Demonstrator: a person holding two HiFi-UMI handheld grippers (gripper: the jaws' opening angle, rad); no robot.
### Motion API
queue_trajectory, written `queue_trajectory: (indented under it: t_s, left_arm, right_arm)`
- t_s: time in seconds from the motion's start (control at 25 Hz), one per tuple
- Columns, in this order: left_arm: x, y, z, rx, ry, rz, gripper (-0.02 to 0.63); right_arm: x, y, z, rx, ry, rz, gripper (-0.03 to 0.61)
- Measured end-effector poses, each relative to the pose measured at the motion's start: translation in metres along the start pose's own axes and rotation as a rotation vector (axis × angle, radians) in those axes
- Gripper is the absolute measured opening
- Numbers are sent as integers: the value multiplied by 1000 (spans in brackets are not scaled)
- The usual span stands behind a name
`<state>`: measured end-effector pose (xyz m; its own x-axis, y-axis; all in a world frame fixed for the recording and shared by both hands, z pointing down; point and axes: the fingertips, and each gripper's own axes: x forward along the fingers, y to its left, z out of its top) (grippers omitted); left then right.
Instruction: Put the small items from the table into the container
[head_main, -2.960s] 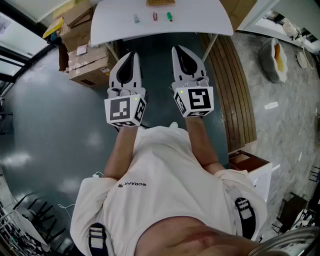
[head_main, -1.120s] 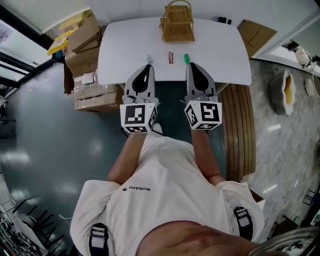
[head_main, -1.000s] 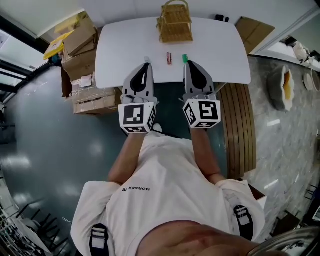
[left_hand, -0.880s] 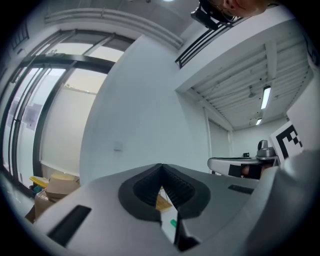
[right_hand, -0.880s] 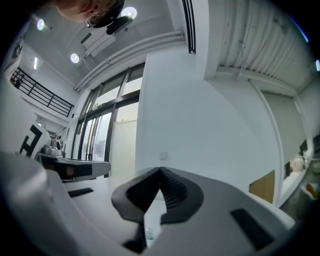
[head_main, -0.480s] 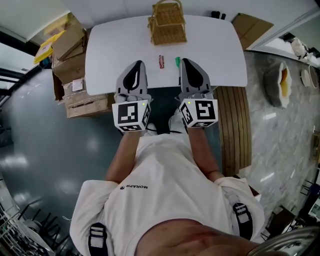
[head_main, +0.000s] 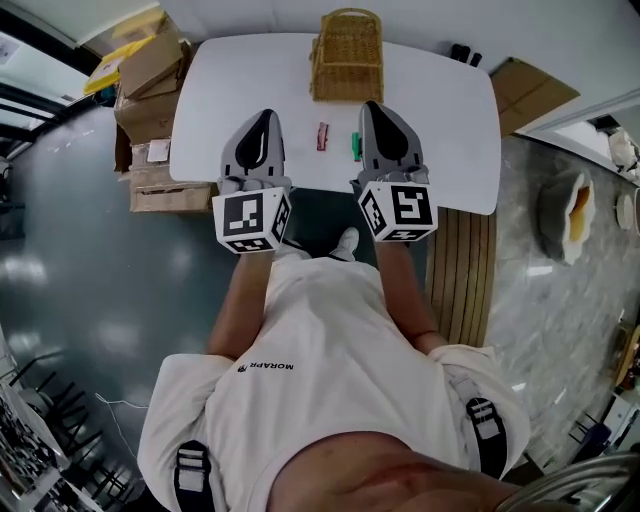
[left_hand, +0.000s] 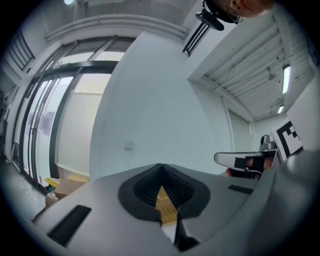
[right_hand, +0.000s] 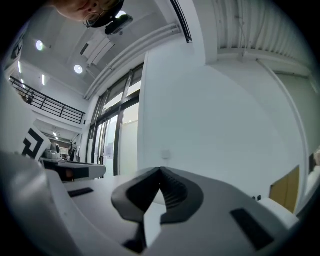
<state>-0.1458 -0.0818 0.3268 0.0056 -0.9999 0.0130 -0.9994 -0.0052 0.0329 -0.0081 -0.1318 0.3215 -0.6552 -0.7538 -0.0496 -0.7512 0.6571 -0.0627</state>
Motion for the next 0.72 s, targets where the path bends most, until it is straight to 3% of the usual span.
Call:
queue_trajectory:
  t_s: [0.16,0.44,0.72]
  left_arm:
    - [13,11,-6,11,9,33,3]
    - [34,28,-28,17,61,15,3]
    - [59,39,-82,48,238,-52,5]
  right_arm:
    - [15,-6,-11,10,19,21,5]
    - [32,-7,-23,2,34,11,5]
    - [47,-11,-41,6,73,-1,5]
